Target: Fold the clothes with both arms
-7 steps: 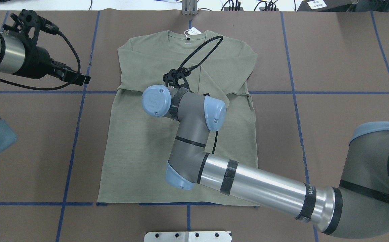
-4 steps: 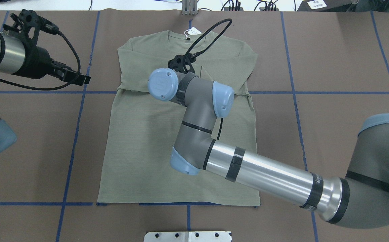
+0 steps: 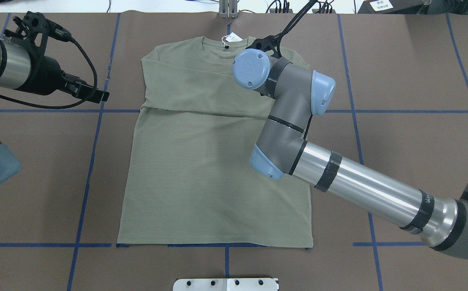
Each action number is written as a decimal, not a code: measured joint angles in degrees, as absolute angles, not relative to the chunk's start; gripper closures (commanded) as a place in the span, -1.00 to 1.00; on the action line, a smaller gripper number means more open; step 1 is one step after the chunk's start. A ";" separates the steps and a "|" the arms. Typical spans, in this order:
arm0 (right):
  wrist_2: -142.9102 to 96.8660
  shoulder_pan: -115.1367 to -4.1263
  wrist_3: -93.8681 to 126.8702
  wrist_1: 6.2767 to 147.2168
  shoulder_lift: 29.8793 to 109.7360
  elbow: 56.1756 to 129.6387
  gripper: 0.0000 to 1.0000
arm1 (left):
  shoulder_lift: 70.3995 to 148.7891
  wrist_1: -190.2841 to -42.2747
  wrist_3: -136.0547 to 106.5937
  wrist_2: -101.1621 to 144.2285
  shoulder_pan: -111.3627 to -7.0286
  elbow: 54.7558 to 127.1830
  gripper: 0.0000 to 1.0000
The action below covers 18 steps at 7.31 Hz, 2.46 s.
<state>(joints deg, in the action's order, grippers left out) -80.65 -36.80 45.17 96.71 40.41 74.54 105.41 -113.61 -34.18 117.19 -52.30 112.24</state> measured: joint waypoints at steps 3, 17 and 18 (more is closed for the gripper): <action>-80.52 -38.27 43.99 96.03 41.17 74.03 -0.99 | 105.38 -113.63 -34.17 117.16 -52.29 112.24 -1.00; -76.99 -14.16 99.14 69.40 87.85 126.14 -0.80 | 86.65 -130.66 -79.14 94.33 -26.39 124.63 -0.78; -72.23 -10.57 104.95 66.99 89.92 126.38 -0.83 | 84.03 -134.39 -87.41 87.80 -20.33 124.41 -0.57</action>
